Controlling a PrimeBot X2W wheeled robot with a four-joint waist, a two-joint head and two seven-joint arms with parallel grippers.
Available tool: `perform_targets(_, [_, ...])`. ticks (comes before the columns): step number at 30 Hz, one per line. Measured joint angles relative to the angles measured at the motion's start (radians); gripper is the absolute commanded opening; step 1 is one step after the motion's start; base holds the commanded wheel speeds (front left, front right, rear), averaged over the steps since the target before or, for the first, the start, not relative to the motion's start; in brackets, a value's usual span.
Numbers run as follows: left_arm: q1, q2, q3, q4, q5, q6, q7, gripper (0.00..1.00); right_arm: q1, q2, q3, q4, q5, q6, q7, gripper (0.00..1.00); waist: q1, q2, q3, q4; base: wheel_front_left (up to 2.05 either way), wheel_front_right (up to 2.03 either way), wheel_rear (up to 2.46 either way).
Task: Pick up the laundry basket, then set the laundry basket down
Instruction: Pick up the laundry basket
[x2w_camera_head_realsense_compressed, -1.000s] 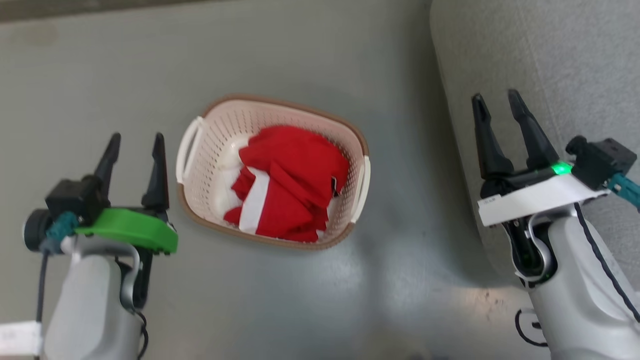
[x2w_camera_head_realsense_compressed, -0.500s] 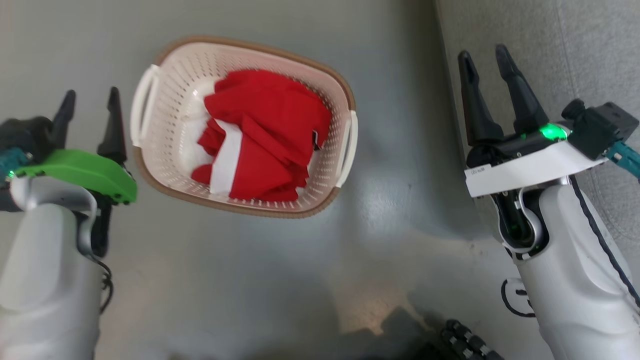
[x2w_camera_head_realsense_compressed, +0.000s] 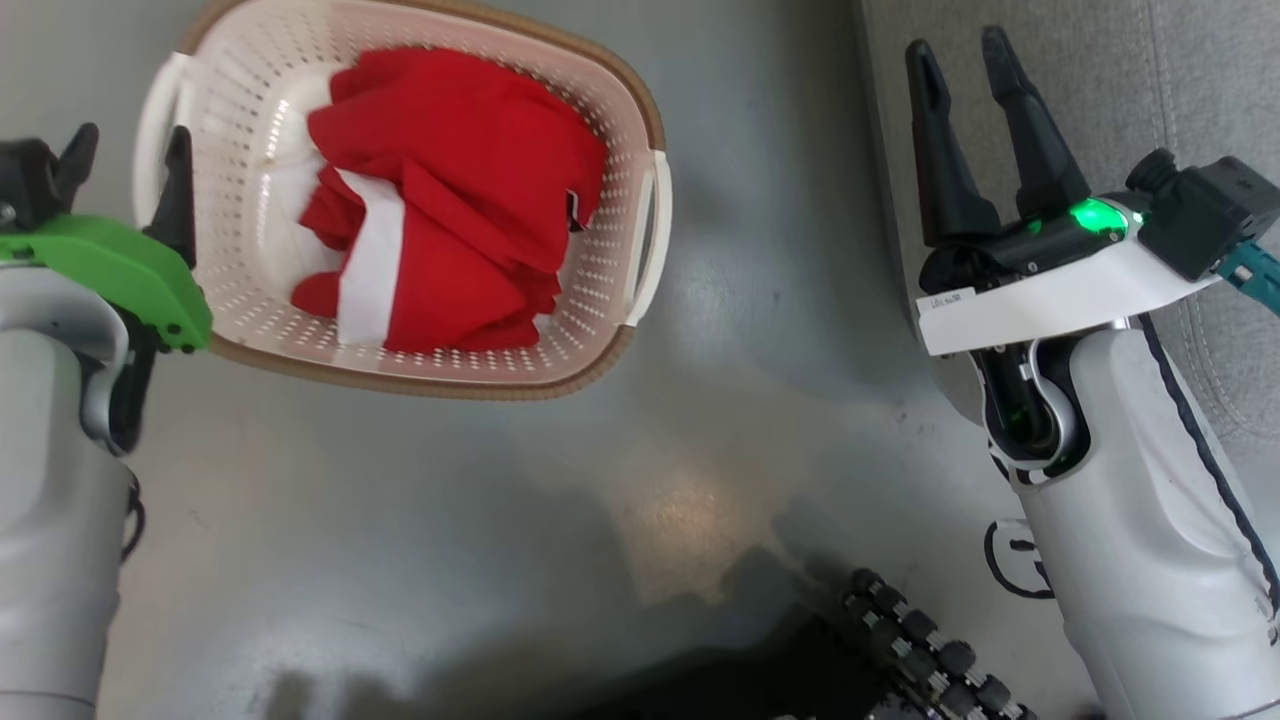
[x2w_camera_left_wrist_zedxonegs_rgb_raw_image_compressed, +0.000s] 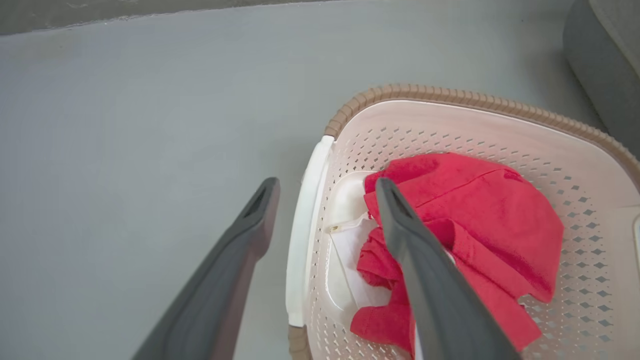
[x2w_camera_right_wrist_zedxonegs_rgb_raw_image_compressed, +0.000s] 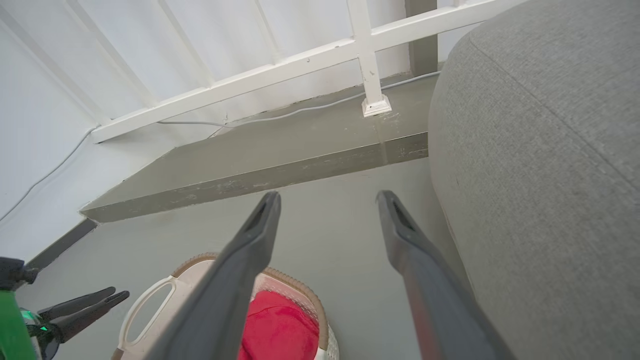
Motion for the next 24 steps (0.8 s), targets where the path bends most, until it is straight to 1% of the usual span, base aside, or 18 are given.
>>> perform_targets(7, [-0.067, 0.056, -0.053, 0.050, 0.000, 0.000, 0.051, 1.00, -0.020, 0.004, 0.004, -0.001, 0.010, 0.000, 0.000, 1.00, 0.0000, 0.0000, 0.060, -0.025, 0.00, 0.00, 0.00])
perform_targets(14, [-0.123, 0.092, -0.092, 0.083, -0.020, 0.000, 0.095, 1.00, -0.027, 0.006, 0.008, -0.001, 0.017, 0.000, 0.000, 1.00, 0.0000, 0.0000, 0.106, -0.043, 0.00, 0.00, 0.00])
perform_targets(20, [-0.154, 0.097, -0.141, 0.115, -0.058, 0.000, 0.131, 1.00, -0.042, 0.007, 0.009, -0.001, 0.018, 0.000, 0.000, 1.00, 0.0000, 0.0000, 0.138, -0.053, 0.00, 0.00, 0.00])
perform_targets(24, [-0.161, 0.099, -0.165, 0.129, -0.068, 0.000, 0.131, 1.00, -0.044, 0.009, 0.016, 0.003, 0.018, 0.000, 0.000, 1.00, 0.0000, 0.0000, 0.146, -0.056, 0.00, 0.00, 0.00])
